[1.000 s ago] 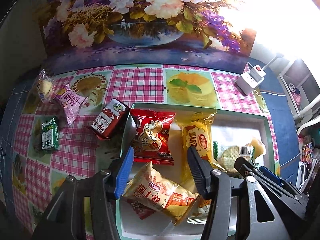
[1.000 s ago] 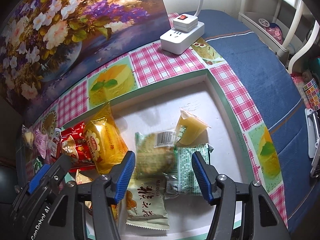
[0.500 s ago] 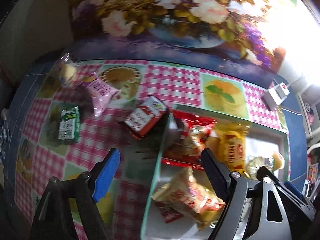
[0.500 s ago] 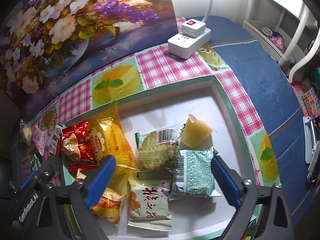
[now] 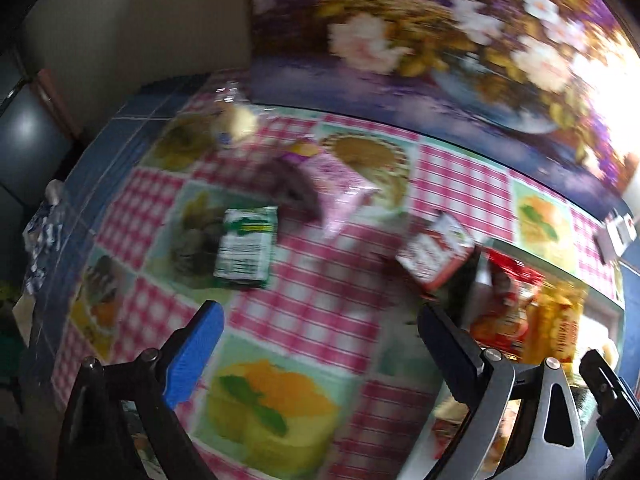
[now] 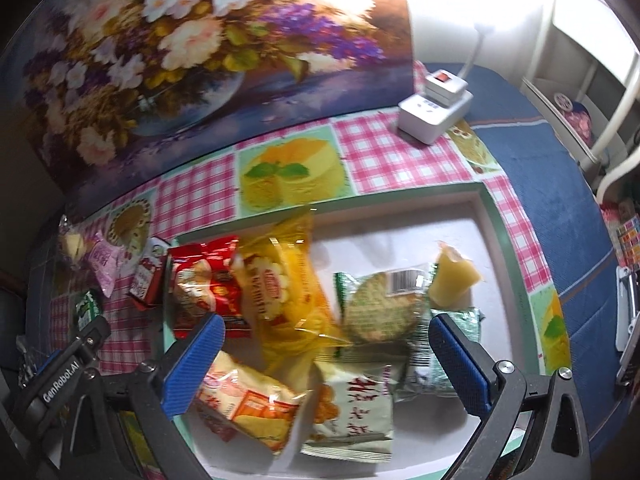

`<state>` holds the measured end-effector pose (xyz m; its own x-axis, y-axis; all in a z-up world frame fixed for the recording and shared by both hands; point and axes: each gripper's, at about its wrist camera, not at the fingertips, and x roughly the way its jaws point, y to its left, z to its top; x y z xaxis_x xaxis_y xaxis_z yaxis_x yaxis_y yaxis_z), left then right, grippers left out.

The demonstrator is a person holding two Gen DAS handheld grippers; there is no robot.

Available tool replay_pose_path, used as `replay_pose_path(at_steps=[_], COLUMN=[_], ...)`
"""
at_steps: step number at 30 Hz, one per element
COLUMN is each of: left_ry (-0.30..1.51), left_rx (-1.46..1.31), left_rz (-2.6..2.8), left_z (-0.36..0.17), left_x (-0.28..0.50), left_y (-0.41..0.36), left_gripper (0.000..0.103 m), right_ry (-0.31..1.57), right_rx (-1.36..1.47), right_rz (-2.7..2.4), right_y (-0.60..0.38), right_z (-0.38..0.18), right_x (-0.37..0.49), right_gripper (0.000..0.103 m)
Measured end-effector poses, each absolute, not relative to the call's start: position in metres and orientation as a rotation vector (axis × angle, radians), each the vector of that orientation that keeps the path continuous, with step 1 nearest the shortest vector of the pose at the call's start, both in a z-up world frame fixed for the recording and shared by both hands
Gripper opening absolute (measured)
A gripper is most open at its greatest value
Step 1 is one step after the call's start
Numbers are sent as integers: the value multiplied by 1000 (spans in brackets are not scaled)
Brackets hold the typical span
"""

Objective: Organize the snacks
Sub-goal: 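Move both open tools back toward the remaining snacks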

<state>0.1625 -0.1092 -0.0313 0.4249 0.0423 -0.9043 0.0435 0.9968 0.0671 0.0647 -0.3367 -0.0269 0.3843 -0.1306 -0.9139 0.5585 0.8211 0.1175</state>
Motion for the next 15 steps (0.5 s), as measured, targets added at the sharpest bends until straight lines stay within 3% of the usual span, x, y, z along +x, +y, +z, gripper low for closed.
replay_pose_path(at_steps=[15], left_ry=[1159], left_rx=[-33], left_rz=[128], left_z=[-40], left_x=[184], left_y=[-15], left_gripper=[98], right_ry=[1109], right_rx=[352], right_rz=[-295], right_y=[-261], right_z=[-29], right_x=[108], right_gripper=[103])
